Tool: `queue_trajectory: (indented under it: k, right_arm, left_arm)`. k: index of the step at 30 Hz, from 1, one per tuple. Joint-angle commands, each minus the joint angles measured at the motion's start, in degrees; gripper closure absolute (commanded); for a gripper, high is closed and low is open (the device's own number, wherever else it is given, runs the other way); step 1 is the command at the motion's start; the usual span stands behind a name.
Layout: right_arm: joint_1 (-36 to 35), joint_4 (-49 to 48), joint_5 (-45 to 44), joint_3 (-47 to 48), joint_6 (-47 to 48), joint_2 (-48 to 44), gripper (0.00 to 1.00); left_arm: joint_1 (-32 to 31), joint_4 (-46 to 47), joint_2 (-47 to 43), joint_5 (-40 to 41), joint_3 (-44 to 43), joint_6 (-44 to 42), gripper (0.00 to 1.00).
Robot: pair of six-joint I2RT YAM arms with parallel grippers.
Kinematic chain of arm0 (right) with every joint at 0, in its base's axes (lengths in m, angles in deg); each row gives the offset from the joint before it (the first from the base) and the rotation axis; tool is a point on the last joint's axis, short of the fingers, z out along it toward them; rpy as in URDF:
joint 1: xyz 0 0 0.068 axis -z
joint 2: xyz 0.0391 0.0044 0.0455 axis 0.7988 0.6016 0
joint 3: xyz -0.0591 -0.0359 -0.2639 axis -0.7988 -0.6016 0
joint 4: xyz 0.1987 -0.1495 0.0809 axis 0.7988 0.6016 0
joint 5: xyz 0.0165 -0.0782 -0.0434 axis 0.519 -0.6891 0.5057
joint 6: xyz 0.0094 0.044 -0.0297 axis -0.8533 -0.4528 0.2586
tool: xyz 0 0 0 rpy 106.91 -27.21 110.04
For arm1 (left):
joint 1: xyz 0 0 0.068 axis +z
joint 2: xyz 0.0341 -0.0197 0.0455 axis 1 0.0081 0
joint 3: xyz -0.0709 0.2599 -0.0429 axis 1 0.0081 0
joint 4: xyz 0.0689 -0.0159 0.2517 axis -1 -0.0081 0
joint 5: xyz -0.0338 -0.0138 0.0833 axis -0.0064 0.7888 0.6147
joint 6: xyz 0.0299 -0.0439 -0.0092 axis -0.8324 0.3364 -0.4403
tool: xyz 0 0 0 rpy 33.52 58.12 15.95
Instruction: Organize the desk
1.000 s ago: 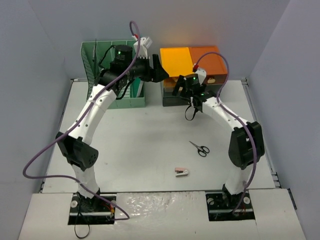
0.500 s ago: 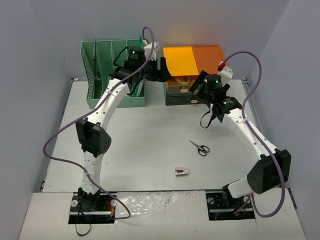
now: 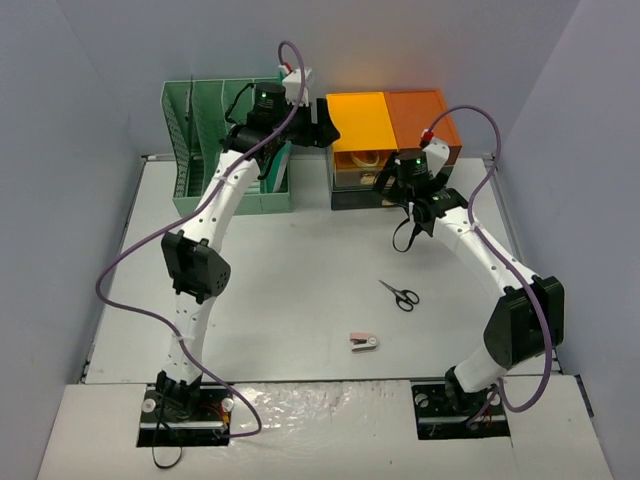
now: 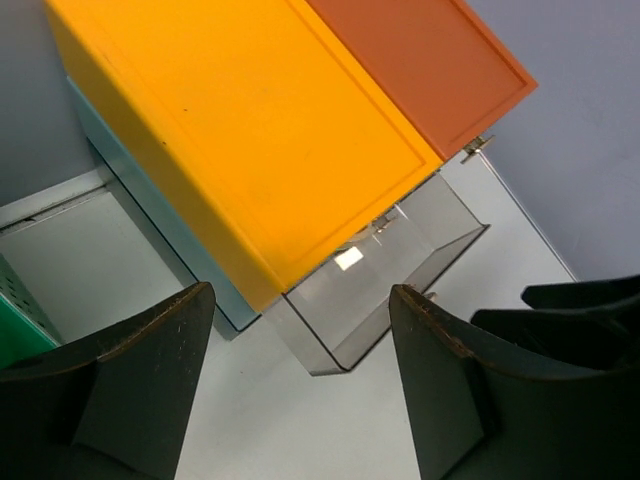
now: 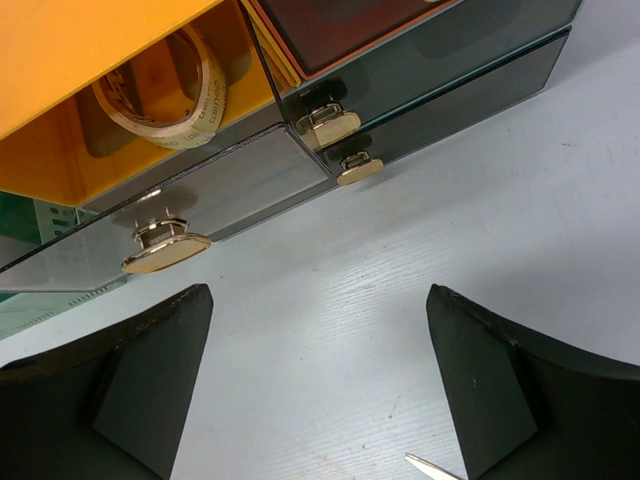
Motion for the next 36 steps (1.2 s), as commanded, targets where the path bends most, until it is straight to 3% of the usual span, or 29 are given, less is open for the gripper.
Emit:
queue_trajectory:
  k: [1,15,23,36]
  right_arm:
    - [-0.76,-1.71,0.56,-1.10,1.43,-3.37,0.15]
    - [-2.00,-1.71,0.40,-1.96,3.45,-2.88,0.15]
    - [-2.44,-1.71,0.60,-2.16,3.70,-2.62,0.15]
    - [-4.50,-3.03,0.96,-2.09,3.37,-0.36,0.14]
  left_arm:
    - [0.12,5.47,1.53,1.75,-3.53,-2.40,0.33]
    - [-0.25,8.33,9.35,6.03,-8.10,-6.28,0.33]
    - [-5.11,5.72,5.32,9.66,-5.30,-13.78,0.33]
    - [-7.23,3.85,-0.34,16.96,-1.71,-18.68,0.33]
